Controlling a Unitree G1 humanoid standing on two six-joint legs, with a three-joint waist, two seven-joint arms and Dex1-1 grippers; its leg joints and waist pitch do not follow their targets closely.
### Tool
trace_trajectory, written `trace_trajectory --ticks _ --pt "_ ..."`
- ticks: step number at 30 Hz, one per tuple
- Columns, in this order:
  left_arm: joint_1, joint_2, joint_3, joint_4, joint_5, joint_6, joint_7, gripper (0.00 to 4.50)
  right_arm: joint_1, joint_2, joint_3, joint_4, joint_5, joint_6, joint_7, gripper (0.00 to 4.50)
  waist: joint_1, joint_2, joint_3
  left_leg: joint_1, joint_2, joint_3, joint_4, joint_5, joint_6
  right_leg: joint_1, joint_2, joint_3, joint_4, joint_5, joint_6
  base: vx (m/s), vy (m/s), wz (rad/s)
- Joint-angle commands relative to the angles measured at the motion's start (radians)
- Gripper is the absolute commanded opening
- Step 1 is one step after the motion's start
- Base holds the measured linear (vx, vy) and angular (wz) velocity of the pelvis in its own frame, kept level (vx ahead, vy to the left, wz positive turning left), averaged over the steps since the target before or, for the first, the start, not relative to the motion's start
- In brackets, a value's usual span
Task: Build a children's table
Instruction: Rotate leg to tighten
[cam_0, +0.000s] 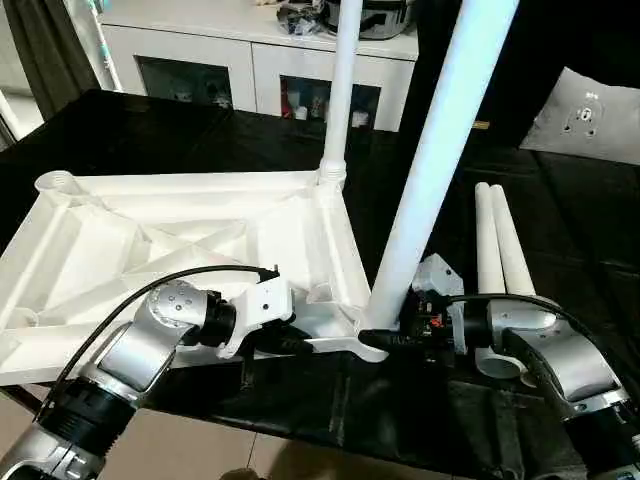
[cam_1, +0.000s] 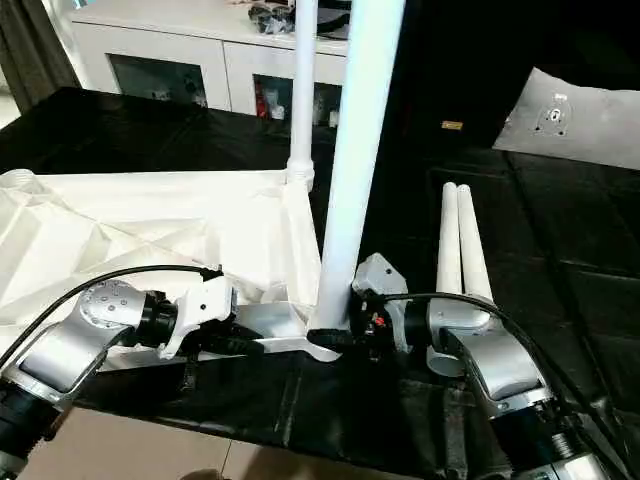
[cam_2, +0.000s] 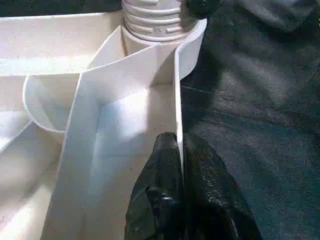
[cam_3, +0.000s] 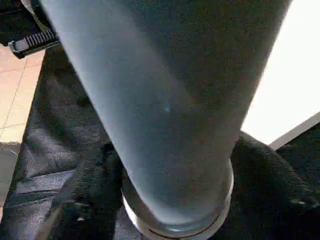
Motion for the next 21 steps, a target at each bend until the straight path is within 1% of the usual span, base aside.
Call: trace_trajectory --ticks 1,2,4,7,9,10,11,12,13,14,15,16,17,18,19,20,21 --pt "-0.004 -0.006 0.015 -0.015 -0.026 -0.004 -0.011 0.0 0.0 -0.004 -0.01 0.007 0.01 0.003 0.007 2.79 -0.003 0.0 -0.074 0.005 0.058 -0.016 -0.067 -0.136 0.049 0.051 -0.104 0.068 -0.082 -0.287 -0.139 0.0 0.0 0.0" --pt "-0.004 -0.007 0.016 -0.016 -0.029 -0.001 -0.011 0.0 0.003 -0.003 -0.008 0.006 0.009 0.003 0.007 2.79 -0.004 0.002 -0.073 0.004 0.058 -0.016 -0.066 -0.14 0.048 0.051 -0.104 0.068 -0.084 -0.292 -0.139 0.0 0.0 0.0" --pt "0.0 -0.011 0.023 -0.019 -0.037 0.01 -0.006 0.0 0.017 0.002 0.0 -0.001 0.006 0.008 -0.001 2.71 -0.004 0.0 -0.073 0.004 0.058 -0.016 -0.067 -0.14 0.048 0.051 -0.103 0.068 -0.083 -0.29 -0.139 0.0 0.0 0.0" --pt "0.005 -0.02 0.034 -0.029 -0.047 0.031 0.006 0.0 0.033 0.013 0.005 -0.014 0.007 0.018 -0.018 2.69 -0.004 0.001 -0.072 0.005 0.057 -0.016 -0.066 -0.14 0.047 0.051 -0.105 0.068 -0.085 -0.299 -0.137 0.0 0.0 0.0" --pt "0.01 -0.037 0.051 -0.05 -0.063 0.074 0.034 0.0 0.051 0.033 0.006 -0.032 0.008 0.04 -0.051 2.68 -0.006 0.002 -0.071 0.004 0.059 -0.018 -0.069 -0.147 0.044 0.051 -0.104 0.067 -0.084 -0.294 -0.142 0.0 0.0 0.0" --pt "0.01 -0.045 0.058 -0.057 -0.068 0.091 0.048 0.0 0.055 0.045 0.006 -0.034 0.005 0.047 -0.071 2.68 -0.007 0.002 -0.07 0.005 0.058 -0.017 -0.069 -0.154 0.043 0.05 -0.104 0.067 -0.086 -0.305 -0.14 0.0 0.0 0.0" --pt "0.009 -0.079 0.084 -0.082 -0.081 0.148 0.107 0.0 0.059 0.098 -0.004 -0.021 -0.014 0.071 -0.167 2.67 -0.008 0.007 -0.066 0.008 0.057 -0.017 -0.07 -0.17 0.04 0.046 -0.104 0.066 -0.09 -0.333 -0.139 0.0 0.0 0.0" --pt "0.009 -0.082 0.086 -0.084 -0.082 0.153 0.112 0.0 0.059 0.103 -0.005 -0.019 -0.016 0.073 -0.177 2.67 -0.011 0.006 -0.066 0.009 0.059 -0.017 -0.071 -0.178 0.031 0.046 -0.105 0.066 -0.09 -0.343 -0.139 0.0 0.0 0.0" --pt "0.005 -0.123 0.109 -0.1 -0.089 0.198 0.176 0.0 0.053 0.163 -0.023 0.016 -0.042 0.081 -0.285 2.67 -0.016 0.004 -0.065 0.008 0.056 -0.018 -0.071 -0.193 0.023 0.046 -0.106 0.064 -0.094 -0.378 -0.133 0.0 0.0 0.0" --pt "0.0 -0.16 0.122 -0.109 -0.089 0.23 0.228 0.0 0.042 0.209 -0.04 0.051 -0.05 0.085 -0.356 2.67 -0.022 0.002 -0.063 0.007 0.054 -0.02 -0.072 -0.199 0.013 0.046 -0.106 0.06 -0.099 -0.41 -0.123 0.0 0.0 0.0" --pt "-0.002 -0.174 0.126 -0.112 -0.088 0.242 0.246 0.0 0.038 0.225 -0.047 0.064 -0.05 0.087 -0.379 2.67 -0.028 0.002 -0.064 0.006 0.053 -0.021 -0.071 -0.204 0.008 0.047 -0.106 0.059 -0.099 -0.424 -0.118 0.0 0.0 0.0" --pt "-0.007 -0.202 0.135 -0.113 -0.084 0.259 0.285 0.0 0.028 0.251 -0.058 0.086 -0.053 0.087 -0.419 2.67 -0.032 0.006 -0.06 0.006 0.048 -0.022 -0.07 -0.215 0.009 0.047 -0.107 0.055 -0.108 -0.468 -0.1 0.0 0.0 0.0" --pt "-0.013 -0.239 0.147 -0.113 -0.077 0.277 0.336 0.0 0.016 0.282 -0.071 0.111 -0.056 0.086 -0.467 2.67 -0.038 0.003 -0.061 0.012 0.047 -0.019 -0.067 -0.217 0.013 0.041 -0.106 0.057 -0.114 -0.487 -0.09 0.0 0.0 0.0" --pt "-0.024 -0.282 0.162 -0.11 -0.077 0.304 0.387 0.0 0.0 0.318 -0.091 0.139 -0.052 0.084 -0.518 2.67 -0.038 0.003 -0.062 0.013 0.046 -0.019 -0.065 -0.211 0.011 0.041 -0.106 0.058 -0.112 -0.486 -0.091 0.0 0.0 0.0" --pt "-0.03 -0.309 0.173 -0.108 -0.077 0.322 0.417 0.0 -0.01 0.341 -0.105 0.155 -0.048 0.084 -0.549 2.67 -0.036 0.003 -0.066 0.009 0.044 -0.019 -0.065 -0.187 0.021 0.045 -0.107 0.058 -0.111 -0.466 -0.09 0.0 0.0 0.0" --pt "-0.059 -0.394 0.205 -0.088 -0.057 0.353 0.537 0.0 -0.041 0.407 -0.156 0.203 -0.037 0.097 -0.658 2.67 -0.037 0.004 -0.068 0.008 0.049 -0.019 -0.067 -0.174 0.025 0.044 -0.105 0.06 -0.106 -0.427 -0.097 0.0 0.0 0.0" --pt "-0.059 -0.394 0.205 -0.088 -0.057 0.353 0.537 0.0 -0.041 0.407 -0.156 0.203 -0.037 0.097 -0.658 2.67 -0.041 0.005 -0.068 0.007 0.05 -0.018 -0.066 -0.172 0.026 0.041 -0.103 0.061 -0.104 -0.406 -0.107 0.0 0.0 0.0"
